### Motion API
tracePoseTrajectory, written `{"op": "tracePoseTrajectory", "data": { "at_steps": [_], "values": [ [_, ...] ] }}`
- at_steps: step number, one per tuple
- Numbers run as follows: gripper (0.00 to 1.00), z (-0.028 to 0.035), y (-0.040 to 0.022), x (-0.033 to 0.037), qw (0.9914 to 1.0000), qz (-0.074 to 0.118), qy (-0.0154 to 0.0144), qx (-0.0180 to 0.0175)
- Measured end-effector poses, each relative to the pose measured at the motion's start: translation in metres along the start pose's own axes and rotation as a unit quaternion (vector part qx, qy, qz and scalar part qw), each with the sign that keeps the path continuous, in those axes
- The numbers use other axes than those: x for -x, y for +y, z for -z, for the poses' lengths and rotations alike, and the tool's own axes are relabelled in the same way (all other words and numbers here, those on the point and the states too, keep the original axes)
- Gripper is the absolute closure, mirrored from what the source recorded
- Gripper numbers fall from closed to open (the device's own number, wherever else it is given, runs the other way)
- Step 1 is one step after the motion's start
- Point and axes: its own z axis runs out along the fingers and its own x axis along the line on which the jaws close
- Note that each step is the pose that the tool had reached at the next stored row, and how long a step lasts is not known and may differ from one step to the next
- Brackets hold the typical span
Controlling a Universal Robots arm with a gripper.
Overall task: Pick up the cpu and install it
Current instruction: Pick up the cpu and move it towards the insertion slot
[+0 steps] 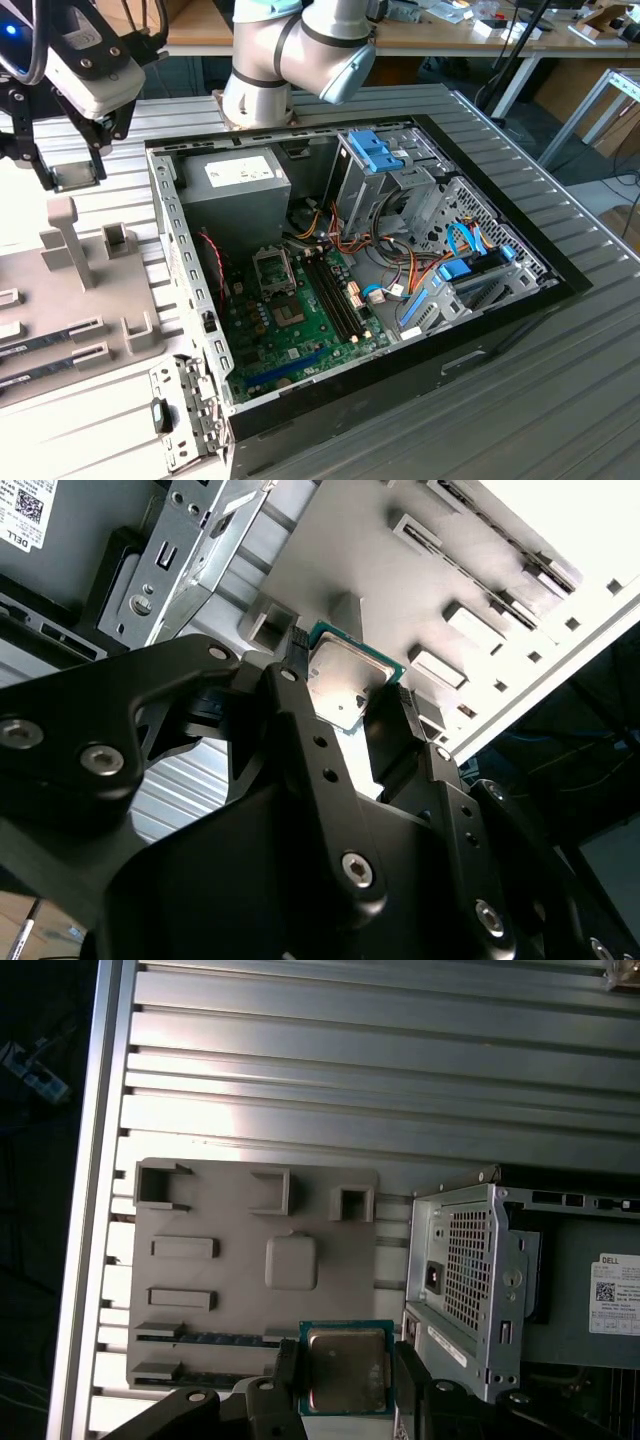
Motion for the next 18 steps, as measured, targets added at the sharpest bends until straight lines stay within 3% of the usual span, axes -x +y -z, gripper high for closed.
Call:
{"op": "tracePoseTrajectory", "data": {
  "at_steps": [18],
  "values": [
    [0.53,-0.0003,-0.0008,0.0089,1.0,0.0,0.0,0.0]
  ]
}}
